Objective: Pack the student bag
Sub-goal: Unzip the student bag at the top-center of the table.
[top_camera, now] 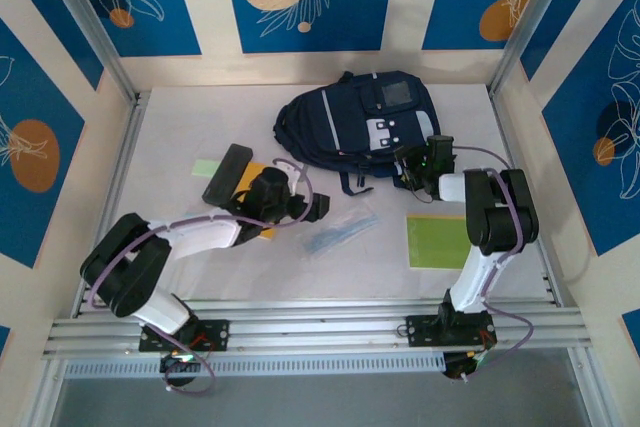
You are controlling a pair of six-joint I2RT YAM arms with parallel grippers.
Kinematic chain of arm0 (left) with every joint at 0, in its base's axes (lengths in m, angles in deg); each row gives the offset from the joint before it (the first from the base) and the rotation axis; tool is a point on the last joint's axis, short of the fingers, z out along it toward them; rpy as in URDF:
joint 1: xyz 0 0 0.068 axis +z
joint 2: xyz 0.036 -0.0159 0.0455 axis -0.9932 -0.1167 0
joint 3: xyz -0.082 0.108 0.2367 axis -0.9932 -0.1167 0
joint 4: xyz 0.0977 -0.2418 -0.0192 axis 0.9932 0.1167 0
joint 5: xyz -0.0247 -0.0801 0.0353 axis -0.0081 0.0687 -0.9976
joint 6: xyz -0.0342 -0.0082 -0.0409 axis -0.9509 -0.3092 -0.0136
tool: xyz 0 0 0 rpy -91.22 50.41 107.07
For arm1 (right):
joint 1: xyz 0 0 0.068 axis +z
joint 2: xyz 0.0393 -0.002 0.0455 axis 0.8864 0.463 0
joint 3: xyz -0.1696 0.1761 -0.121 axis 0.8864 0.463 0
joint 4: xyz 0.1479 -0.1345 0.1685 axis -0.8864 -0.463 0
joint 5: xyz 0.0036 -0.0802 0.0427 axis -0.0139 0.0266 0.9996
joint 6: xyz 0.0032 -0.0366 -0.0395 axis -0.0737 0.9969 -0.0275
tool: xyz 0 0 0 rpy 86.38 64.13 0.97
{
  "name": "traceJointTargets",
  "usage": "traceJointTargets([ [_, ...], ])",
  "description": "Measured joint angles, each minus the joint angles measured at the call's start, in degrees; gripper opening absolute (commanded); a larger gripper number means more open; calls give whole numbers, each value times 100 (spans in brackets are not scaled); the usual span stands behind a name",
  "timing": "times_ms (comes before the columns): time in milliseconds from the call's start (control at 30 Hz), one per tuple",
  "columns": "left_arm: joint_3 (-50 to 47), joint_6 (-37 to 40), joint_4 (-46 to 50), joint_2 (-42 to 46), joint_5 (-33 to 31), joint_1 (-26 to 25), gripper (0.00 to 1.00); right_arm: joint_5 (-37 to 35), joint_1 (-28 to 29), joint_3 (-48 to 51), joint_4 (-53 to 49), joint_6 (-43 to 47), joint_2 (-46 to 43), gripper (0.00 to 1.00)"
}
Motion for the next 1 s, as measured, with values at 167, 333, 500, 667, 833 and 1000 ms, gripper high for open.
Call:
traceJointTargets([
  [167,103,114,-9,-153,168,-74,100,468,-125,-85,181,-63,90,0],
  [333,415,313,68,-376,348,-96,96,658,-94,-142,-317,-4,-431,0],
  [500,955,625,210,-654,501,-101,82,680,79,-470,-1040,129,-1246,0],
  [667,1550,850,234,-1073,763,-101,68,782,201,-710,-1451,166,-1528,0],
  [833,1749,929,90,-1436,922,-101,58,883,229,-710,-1784,94,-1528,0],
  [1000,1871,1005,-103,-1818,1021,-101,51,881,280,-710,-1985,-17,-1534,0],
])
